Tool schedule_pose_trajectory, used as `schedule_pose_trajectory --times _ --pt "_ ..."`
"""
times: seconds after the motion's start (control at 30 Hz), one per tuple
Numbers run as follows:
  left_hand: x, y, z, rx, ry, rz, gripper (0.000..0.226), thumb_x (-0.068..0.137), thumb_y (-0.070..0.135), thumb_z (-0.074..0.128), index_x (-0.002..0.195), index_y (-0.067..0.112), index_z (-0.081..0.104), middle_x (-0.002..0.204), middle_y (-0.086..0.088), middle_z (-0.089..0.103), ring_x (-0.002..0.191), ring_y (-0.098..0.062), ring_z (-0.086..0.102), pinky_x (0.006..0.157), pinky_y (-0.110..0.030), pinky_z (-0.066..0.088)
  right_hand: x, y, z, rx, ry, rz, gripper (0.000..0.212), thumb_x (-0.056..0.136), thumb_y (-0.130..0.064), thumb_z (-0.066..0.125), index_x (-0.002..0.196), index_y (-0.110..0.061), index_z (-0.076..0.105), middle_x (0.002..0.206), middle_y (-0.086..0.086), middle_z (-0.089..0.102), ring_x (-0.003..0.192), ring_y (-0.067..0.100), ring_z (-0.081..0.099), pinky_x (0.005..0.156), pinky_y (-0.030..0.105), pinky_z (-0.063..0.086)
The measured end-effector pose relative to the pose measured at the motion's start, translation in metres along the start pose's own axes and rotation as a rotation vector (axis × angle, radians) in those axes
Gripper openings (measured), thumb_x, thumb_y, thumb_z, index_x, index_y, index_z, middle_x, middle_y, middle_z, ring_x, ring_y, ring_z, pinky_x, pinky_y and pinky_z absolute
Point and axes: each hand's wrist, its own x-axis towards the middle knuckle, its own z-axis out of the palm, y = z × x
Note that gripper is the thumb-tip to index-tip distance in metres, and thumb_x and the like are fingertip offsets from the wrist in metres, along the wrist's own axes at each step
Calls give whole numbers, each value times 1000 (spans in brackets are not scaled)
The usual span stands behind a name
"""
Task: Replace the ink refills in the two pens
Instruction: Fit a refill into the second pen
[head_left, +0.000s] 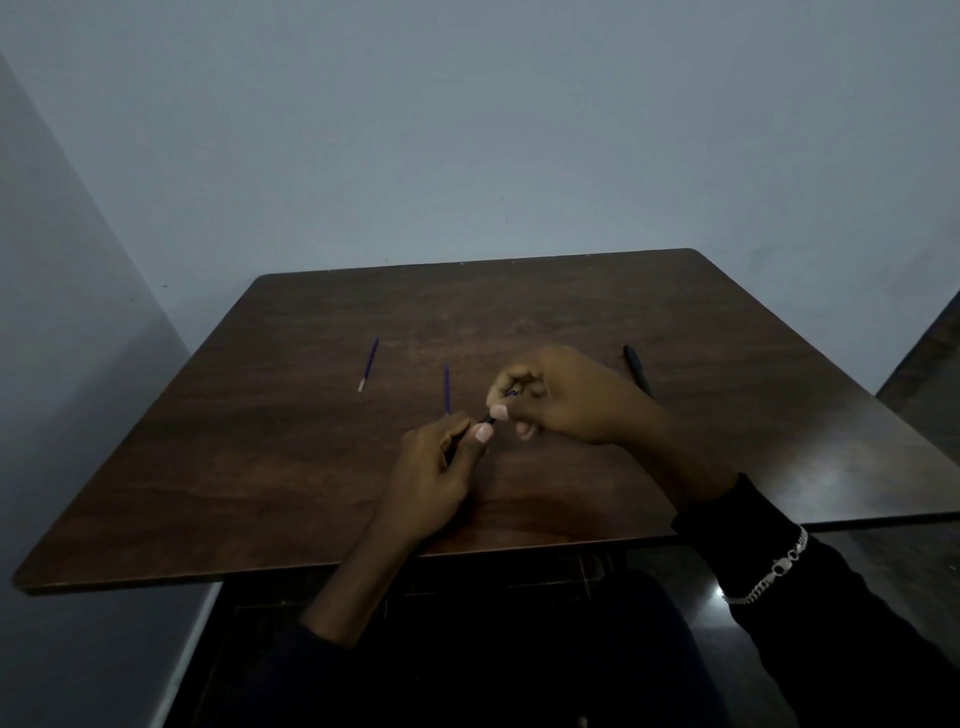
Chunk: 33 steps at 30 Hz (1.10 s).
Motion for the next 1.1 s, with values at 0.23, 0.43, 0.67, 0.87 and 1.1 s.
schedule_pose_trajectory --times 0.23,0.43,0.67,0.87,1.1 --pt "-1 4 1 -1 6 5 36 103 33 55 76 11 64 61 3 57 57 -7 52 58 -30 38 -3 -1 3 101 -22 58 20 94 -28 73 107 -13 74 90 5 77 69 16 76 62 30 63" --pt "-2 4 1 2 3 -4 41 103 35 55 74 7 60 61 -7 57 56 -14 53 58 -34 40 -3 1 -3 115 -86 43 17 94 -12 72 111 -11 71 98 3 77 79 16 77 73 29 62" --pt "-2 3 2 3 9 -5 33 102 32 56 75 15 62 61 2 57 57 -10 54 58 -25 38 -3 4 2 177 -47 53 12 94 -12 72 104 -4 75 89 10 79 71 24 76 66 32 62" --pt "-2 5 1 -7 7 -2 30 103 33 56 77 18 64 63 2 60 59 -11 55 59 -30 40 -4 2 4 248 -58 67 16 95 -10 71 109 -3 71 97 19 76 71 18 74 68 35 63" --pt "-1 4 2 -5 -7 5 30 106 31 58 76 23 62 63 9 56 60 -3 53 56 -20 36 -5 1 4 227 -72 73 21 95 -18 72 114 -8 72 101 9 77 81 18 75 69 32 63"
